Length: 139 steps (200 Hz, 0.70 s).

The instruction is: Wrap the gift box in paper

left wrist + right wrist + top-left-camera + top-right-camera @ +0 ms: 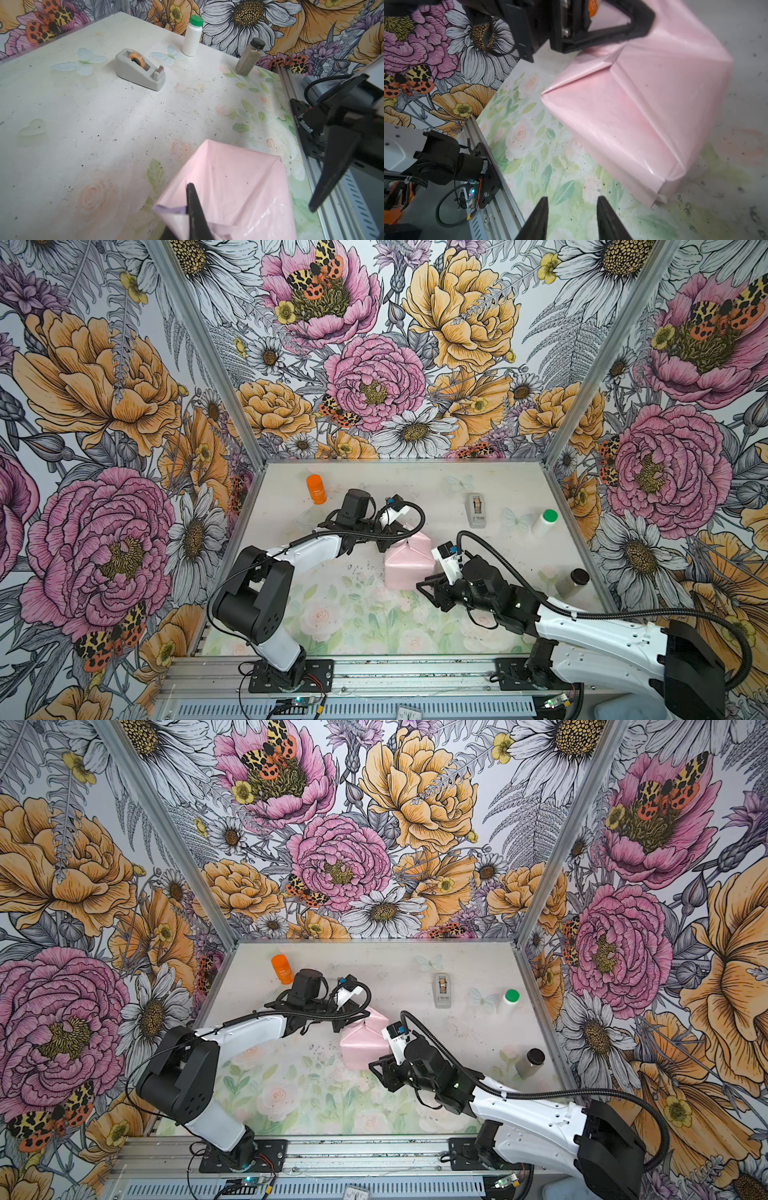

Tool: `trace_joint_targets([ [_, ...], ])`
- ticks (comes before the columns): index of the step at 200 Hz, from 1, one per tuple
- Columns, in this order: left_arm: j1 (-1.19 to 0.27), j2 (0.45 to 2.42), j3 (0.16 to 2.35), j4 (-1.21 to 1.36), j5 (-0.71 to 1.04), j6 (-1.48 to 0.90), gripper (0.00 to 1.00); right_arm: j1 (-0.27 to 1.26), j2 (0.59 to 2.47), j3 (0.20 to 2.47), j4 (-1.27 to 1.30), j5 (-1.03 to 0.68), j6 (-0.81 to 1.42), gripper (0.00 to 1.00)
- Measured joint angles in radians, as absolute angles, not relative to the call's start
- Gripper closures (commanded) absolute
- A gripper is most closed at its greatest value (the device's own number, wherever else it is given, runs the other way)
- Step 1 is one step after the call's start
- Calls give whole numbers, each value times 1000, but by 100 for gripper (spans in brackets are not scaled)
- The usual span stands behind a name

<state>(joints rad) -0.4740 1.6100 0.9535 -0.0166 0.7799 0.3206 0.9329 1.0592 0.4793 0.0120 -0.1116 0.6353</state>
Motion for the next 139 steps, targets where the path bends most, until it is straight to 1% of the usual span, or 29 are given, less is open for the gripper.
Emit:
trace_joint_targets([
  [37,-474,1566,913,15,732,302,94,916,1127,471,78,-74,700,65],
  [92,-483,1511,840,80,636,257,94,789,1208,467,193,-84,723,66],
  [121,-502,1478,813,105,558,233,94,721,1266,487,203,-110,686,64],
  [139,-513,1459,797,117,508,214,94,690,1288,523,191,-131,652,59],
])
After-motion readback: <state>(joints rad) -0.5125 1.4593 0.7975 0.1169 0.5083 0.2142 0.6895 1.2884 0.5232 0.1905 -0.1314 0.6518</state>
